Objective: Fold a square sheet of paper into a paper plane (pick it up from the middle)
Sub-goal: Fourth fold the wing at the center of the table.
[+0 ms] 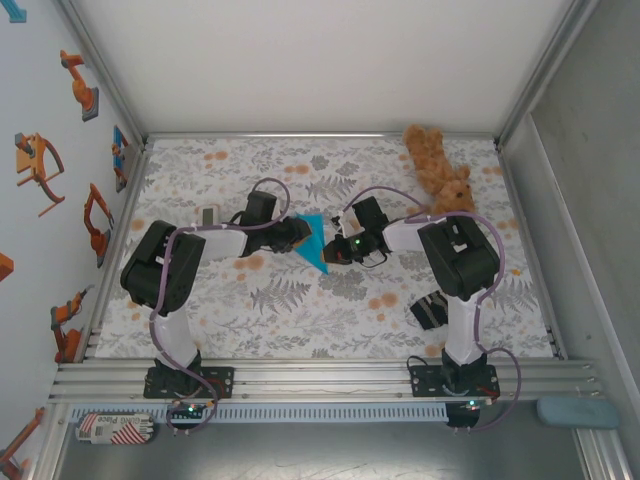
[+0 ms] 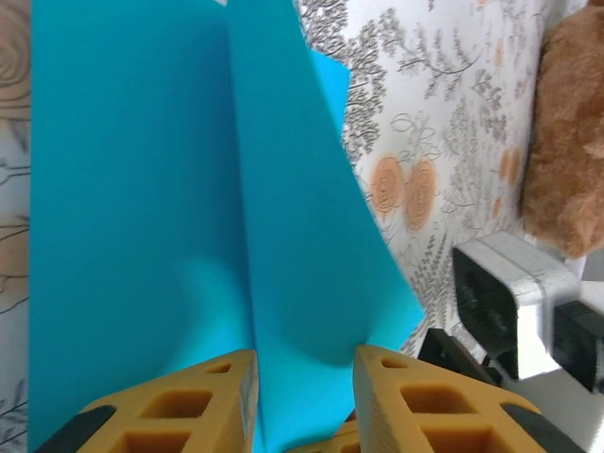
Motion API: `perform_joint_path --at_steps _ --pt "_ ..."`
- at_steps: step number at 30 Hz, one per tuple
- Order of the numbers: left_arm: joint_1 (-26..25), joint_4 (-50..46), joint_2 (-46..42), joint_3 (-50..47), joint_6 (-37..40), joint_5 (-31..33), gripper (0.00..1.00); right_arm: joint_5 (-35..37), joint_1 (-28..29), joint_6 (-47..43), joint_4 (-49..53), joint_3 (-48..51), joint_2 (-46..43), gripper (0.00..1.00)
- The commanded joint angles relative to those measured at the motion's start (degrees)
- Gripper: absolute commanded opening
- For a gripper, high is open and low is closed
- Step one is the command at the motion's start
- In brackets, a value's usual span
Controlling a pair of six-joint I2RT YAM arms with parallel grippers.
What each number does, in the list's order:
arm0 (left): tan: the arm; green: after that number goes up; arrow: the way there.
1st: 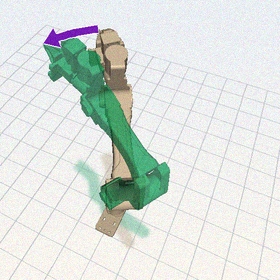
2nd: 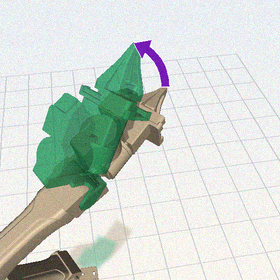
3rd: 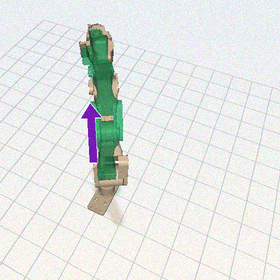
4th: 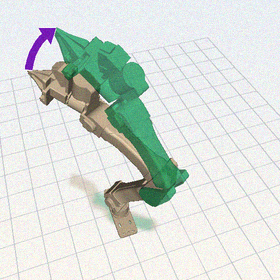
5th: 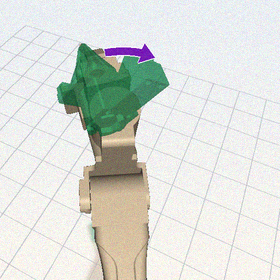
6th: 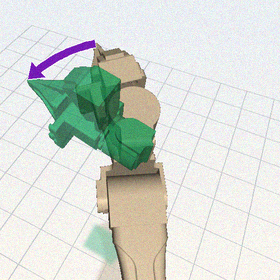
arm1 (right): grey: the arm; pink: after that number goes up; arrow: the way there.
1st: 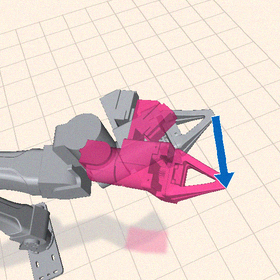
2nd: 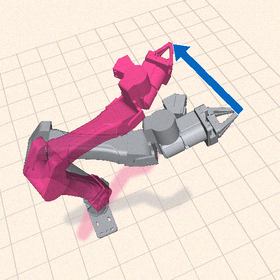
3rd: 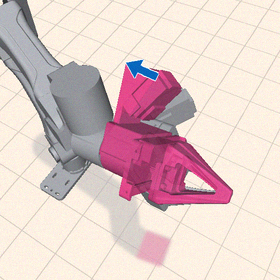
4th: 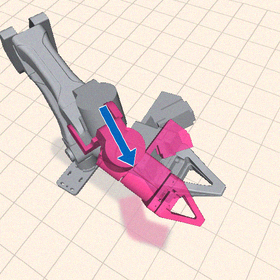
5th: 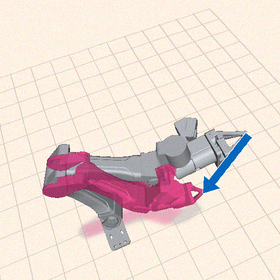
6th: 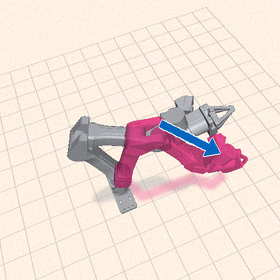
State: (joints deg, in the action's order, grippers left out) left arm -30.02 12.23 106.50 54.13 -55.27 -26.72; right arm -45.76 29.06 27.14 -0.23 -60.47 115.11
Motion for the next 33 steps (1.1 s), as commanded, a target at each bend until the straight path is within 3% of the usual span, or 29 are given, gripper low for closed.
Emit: perform_joint_path --at_steps 1,12,20,29,33 --pt "-0.11 -3.13 -0.46 -0.22 2.34 -0.12 0.36 1.73 -0.85 -2.04 4.93 0.98 2.05 0.05" --pt "-0.63 -10.25 3.48 4.04 4.67 0.44 0.51 1.86 -1.02 -3.32 6.49 -0.20 1.85 0.06" --pt "-1.51 -24.48 6.64 8.29 3.70 6.58 0.53 1.07 -1.02 -4.54 6.45 -0.87 -1.19 0.14" --pt "-3.20 -37.31 12.37 13.90 1.95 11.36 0.53 4.07 -1.02 3.52 -4.19 3.49 -6.71 0.21" --pt "-3.56 -38.49 13.70 14.58 1.87 11.69 0.53 5.18 -1.02 7.01 -8.91 5.71 -7.27 0.22"
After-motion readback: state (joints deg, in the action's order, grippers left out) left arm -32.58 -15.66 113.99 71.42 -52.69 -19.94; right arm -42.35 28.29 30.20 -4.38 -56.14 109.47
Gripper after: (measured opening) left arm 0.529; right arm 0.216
